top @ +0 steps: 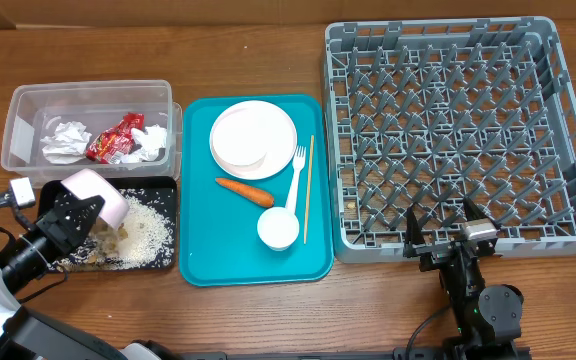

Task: Sort waste into correct bins and load items into the dishwasher
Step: 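Tilt the bowl with the left gripper to dump food onto black tray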

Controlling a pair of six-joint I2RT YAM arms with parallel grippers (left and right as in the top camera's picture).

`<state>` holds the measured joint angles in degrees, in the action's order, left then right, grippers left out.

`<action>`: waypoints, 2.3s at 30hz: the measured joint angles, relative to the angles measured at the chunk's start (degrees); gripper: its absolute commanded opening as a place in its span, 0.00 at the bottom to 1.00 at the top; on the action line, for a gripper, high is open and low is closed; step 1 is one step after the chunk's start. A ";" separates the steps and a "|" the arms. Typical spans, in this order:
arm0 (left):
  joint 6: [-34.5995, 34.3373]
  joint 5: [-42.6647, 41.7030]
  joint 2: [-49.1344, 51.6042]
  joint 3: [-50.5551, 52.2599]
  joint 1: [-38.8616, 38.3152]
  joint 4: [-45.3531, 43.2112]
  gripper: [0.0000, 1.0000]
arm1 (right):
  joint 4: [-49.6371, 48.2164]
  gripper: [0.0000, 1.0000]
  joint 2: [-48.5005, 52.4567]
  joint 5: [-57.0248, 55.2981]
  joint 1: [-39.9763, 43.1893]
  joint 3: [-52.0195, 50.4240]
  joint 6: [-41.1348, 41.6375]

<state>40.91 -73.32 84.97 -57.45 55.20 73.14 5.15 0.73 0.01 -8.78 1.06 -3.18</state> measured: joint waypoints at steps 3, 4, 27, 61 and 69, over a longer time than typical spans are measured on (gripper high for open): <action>0.00 0.02 0.00 0.00 0.00 -0.96 0.04 | 0.00 1.00 0.00 0.00 0.00 0.00 0.00; -0.02 0.02 0.00 0.00 0.00 -0.96 0.04 | 0.02 1.00 0.00 0.02 0.00 0.00 -0.02; -2.45 -0.35 -0.02 0.22 -1.77 -4.15 0.04 | -0.02 1.00 0.00 0.02 0.00 0.00 0.00; -1.92 -1.79 0.00 0.55 -7.50 -3.08 0.04 | 0.04 1.00 0.00 0.00 0.00 0.00 0.00; -4.04 -1.11 0.00 0.61 -7.50 -7.96 0.04 | 0.00 1.00 0.00 0.00 0.00 0.00 -0.02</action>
<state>36.86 -74.43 84.97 -56.84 47.70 65.19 5.15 0.73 0.01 -8.78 1.06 -3.20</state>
